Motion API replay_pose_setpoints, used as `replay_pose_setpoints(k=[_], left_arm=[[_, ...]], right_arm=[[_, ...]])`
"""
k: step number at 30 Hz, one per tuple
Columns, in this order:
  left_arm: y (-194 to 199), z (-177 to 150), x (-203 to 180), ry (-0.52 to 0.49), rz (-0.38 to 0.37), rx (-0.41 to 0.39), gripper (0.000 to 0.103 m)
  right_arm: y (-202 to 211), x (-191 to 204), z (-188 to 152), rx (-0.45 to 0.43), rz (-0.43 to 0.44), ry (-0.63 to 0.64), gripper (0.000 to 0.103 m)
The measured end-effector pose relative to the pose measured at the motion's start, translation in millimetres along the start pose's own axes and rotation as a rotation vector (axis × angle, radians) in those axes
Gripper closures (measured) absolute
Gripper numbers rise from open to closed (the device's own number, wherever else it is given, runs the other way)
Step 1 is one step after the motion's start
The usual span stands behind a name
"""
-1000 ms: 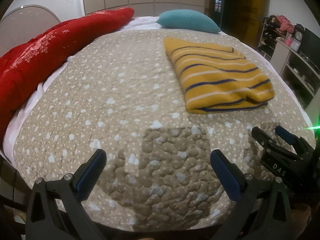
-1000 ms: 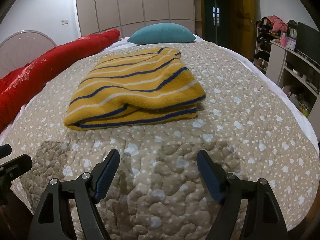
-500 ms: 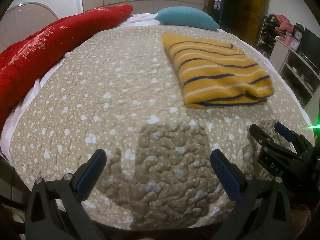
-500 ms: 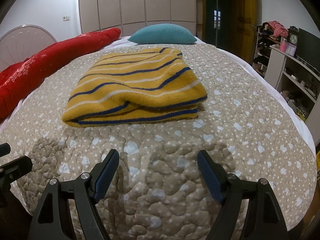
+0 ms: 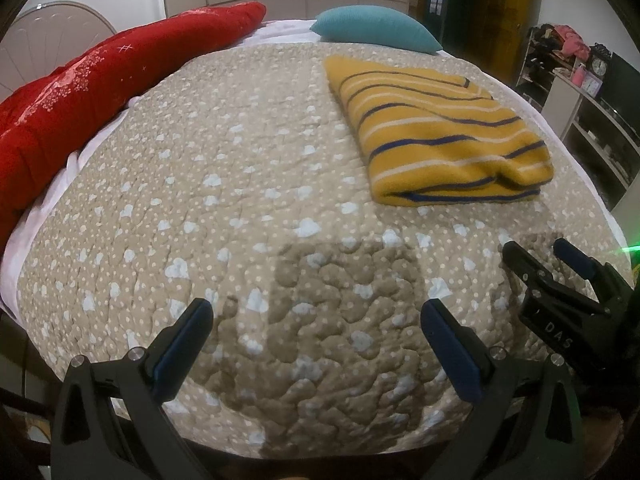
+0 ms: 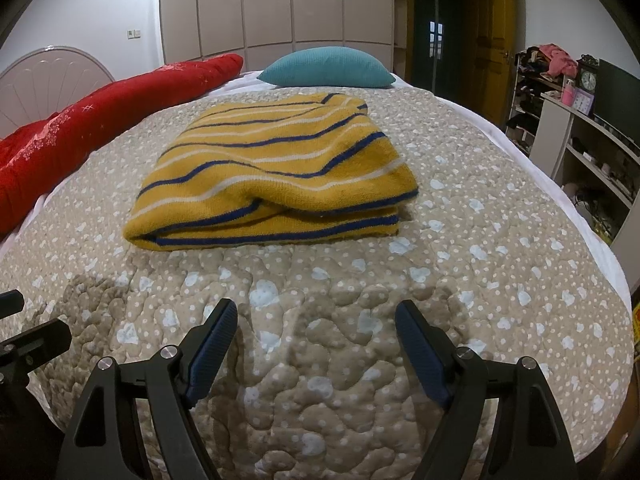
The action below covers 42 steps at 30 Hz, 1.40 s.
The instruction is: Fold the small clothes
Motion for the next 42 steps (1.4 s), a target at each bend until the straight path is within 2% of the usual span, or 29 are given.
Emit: replay_pose_setpoints(k=[10, 12, 15, 19, 20, 22, 24, 26, 27, 30, 33, 37, 41, 42], left_arm=[[-3.5, -3.6, 1.6, 0.007, -0.007, 0.014, 0.000], [-3.8, -3.7, 2.7, 0.010, -0.008, 0.014, 0.000], [-4.1, -3.2, 3.9, 0.016, -0.011, 0.013, 0.000], [-3.2, -3.6, 3.6, 0.021, -0.018, 0.016, 0.000], [-2.8, -3.5, 3.7, 0.021, -0.019, 0.016, 0.000], [-2.2, -3.3, 4.1, 0.023, -0.019, 0.013, 0.000], [-0.5, -2.9, 7.3, 0.028, -0.019, 0.010, 0.000], [0.6, -2.5, 12.1, 0.035, -0.020, 0.005, 0.000], [1.3, -2.2, 14.2, 0.038, -0.020, 0.002, 0.000], [2.1, -1.0, 19.3, 0.040, -0.024, -0.012, 0.000], [-0.5, -1.5, 19.0, 0.049, -0.044, -0.007, 0.000], [-4.1, -3.4, 20.1, 0.047, -0.050, 0.003, 0.000], [-2.9, -5.0, 28.5, 0.059, -0.037, 0.001, 0.000], [-2.1, -5.3, 31.1, 0.060, -0.032, -0.001, 0.000]], right_arm=[[-2.0, 0.8, -0.8, 0.000, -0.001, 0.005, 0.017], [2.4, -1.2, 4.5, -0.024, -0.005, -0.005, 0.017], [13.8, -6.1, 32.6, -0.094, 0.013, -0.035, 0.017], [6.7, 1.2, 75.2, -0.130, 0.072, -0.019, 0.018], [-0.7, 4.9, 84.0, -0.134, 0.092, -0.009, 0.020], [-17.3, 10.2, 92.5, -0.132, 0.092, 0.019, 0.038], [-47.6, 12.2, 88.2, -0.066, 0.064, 0.050, 0.042], [-78.1, 8.8, 70.2, 0.041, 0.070, 0.048, 0.043], [-83.6, 7.9, 65.7, 0.061, 0.076, 0.049, 0.043], [-70.3, 5.2, 79.2, 0.046, 0.094, 0.046, 0.042], [-58.5, 1.1, 117.2, -0.024, 0.101, 0.025, 0.042], [-85.1, 4.7, 158.6, -0.022, 0.112, 0.038, 0.042], [-163.4, -5.0, 153.4, 0.158, 0.078, 0.020, 0.040], [-178.0, -10.0, 152.1, 0.177, 0.073, -0.016, 0.029]])
Point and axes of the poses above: each gripper's, at about its wrist camera, not at the fingertips, and y roughly against the way its jaws point, x to its left, z to its top, the point moved 9 cm from there along -y, roughly the way its jaws point, and after that the axes turned 8 degrees about -x, right-handed, at the moved point
